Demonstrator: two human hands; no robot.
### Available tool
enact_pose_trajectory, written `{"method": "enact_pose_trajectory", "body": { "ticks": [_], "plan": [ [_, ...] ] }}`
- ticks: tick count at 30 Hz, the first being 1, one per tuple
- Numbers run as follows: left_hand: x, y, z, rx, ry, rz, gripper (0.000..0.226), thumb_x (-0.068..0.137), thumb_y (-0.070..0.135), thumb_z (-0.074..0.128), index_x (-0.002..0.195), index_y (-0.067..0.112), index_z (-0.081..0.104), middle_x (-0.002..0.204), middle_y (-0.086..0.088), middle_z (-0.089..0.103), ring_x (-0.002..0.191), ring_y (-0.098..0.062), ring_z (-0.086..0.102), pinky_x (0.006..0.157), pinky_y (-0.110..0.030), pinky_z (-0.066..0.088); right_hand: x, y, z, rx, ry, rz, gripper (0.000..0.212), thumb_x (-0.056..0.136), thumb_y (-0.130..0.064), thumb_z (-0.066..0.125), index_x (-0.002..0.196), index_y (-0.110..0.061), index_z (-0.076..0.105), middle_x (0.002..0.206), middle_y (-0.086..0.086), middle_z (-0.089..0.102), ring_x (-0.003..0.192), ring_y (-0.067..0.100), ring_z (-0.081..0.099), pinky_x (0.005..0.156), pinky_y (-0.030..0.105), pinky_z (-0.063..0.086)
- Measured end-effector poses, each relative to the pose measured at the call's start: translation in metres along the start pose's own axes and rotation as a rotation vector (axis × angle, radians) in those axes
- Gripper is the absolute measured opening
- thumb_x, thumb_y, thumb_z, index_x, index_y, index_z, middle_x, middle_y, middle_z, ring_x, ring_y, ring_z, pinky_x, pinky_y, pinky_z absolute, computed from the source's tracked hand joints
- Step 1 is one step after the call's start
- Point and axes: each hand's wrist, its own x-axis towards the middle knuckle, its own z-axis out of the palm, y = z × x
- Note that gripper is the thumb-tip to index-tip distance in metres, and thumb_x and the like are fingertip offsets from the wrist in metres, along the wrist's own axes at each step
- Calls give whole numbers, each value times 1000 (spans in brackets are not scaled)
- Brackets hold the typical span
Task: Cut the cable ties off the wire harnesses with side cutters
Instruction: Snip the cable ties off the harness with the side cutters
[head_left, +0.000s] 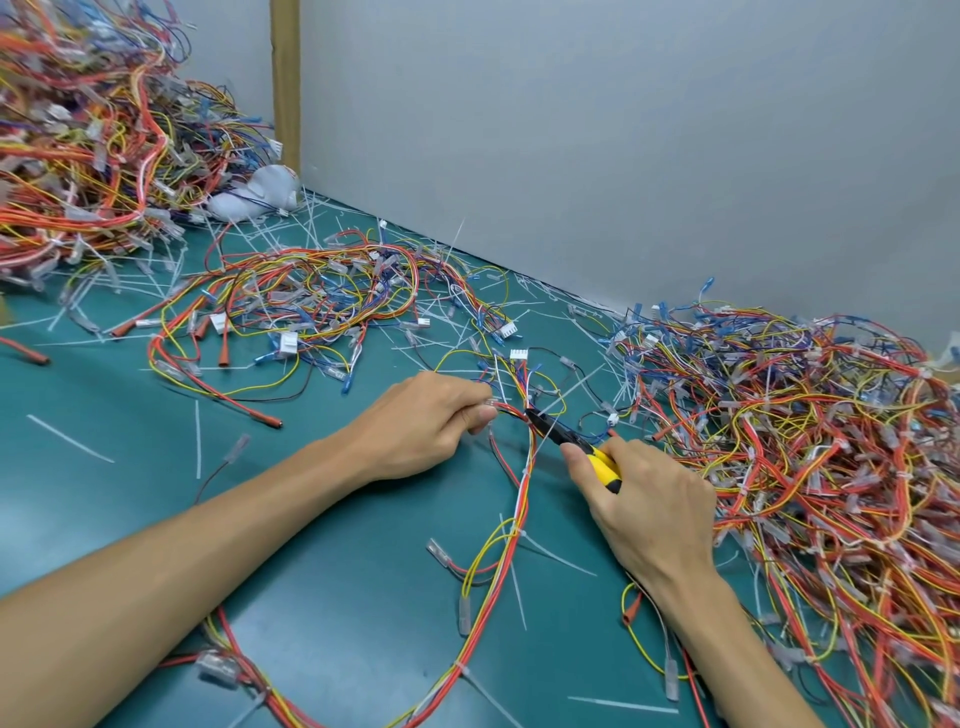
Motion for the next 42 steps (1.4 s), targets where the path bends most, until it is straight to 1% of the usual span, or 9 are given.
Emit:
{"method": "enact_pose_trajectory", "body": {
  "ticks": [3, 7, 14, 19, 26, 29, 36, 38, 42],
  "plan": [
    [1, 0, 0, 8, 1, 2, 29, 102, 31, 42, 73, 26, 45, 69, 7, 49, 71, -18, 48, 64, -36, 45, 0, 1, 1, 20, -14, -4, 64, 88, -70, 26, 60, -17, 49, 54, -4, 48, 53, 20, 47, 48, 28, 24],
    [1, 0, 0, 9, 2, 7, 30, 102, 31, 42, 73, 26, 44, 69, 8, 48, 71, -18, 48, 66, -39, 46, 1, 2, 2, 24, -14, -12, 64, 88, -70, 26, 58, -17, 47, 51, -4, 46, 51, 18, 40, 46, 28, 24],
    [0, 1, -1, -24, 7, 9, 30, 98, 39, 35, 74, 25, 47, 70, 9, 50, 71, -17, 49, 69, -41, 48, 1, 3, 3, 15, -9, -22, 66, 88, -70, 26, 58, -16, 52, 50, -1, 53, 50, 26, 54, 46, 28, 24],
    [0, 0, 0, -23, 12, 8, 29, 100, 36, 38, 73, 27, 44, 69, 9, 50, 71, -17, 49, 68, -41, 48, 1, 3, 3, 16, -11, -28, 67, 87, -70, 26, 59, -16, 53, 50, 0, 53, 50, 27, 55, 46, 28, 26],
    [1, 1, 0, -28, 19, -1, 29, 98, 40, 35, 71, 30, 41, 65, 11, 47, 69, -13, 44, 67, -39, 47, 1, 2, 2, 25, -4, -29, 66, 88, -68, 28, 59, -15, 53, 49, 0, 53, 48, 28, 54, 45, 28, 29],
    [1, 0, 0, -34, 24, 5, 30, 101, 34, 40, 72, 29, 41, 65, 11, 47, 68, -12, 43, 67, -39, 47, 1, 2, 2, 28, -3, -31, 66, 88, -68, 28, 59, -15, 53, 48, 0, 52, 47, 29, 54, 44, 29, 30],
    [0, 2, -1, -33, 14, 7, 30, 97, 40, 34, 72, 26, 44, 66, 10, 47, 69, -15, 44, 67, -40, 47, 1, 2, 2, 17, 4, -33, 66, 88, -68, 28, 58, -14, 54, 46, 1, 52, 46, 29, 53, 45, 27, 25],
    [0, 2, -1, -31, 13, 5, 30, 97, 41, 33, 72, 26, 43, 66, 10, 47, 69, -15, 44, 67, -39, 46, 1, 2, 2, 23, 5, -36, 67, 88, -68, 28, 58, -14, 54, 46, 1, 52, 45, 30, 53, 45, 27, 26],
    [1, 1, 0, -19, 10, 5, 29, 100, 36, 38, 73, 27, 44, 67, 10, 47, 70, -15, 46, 66, -38, 46, 2, 2, 3, 18, 13, -36, 67, 87, -68, 29, 57, -13, 54, 46, 5, 53, 46, 32, 55, 45, 29, 26]
  ]
}}
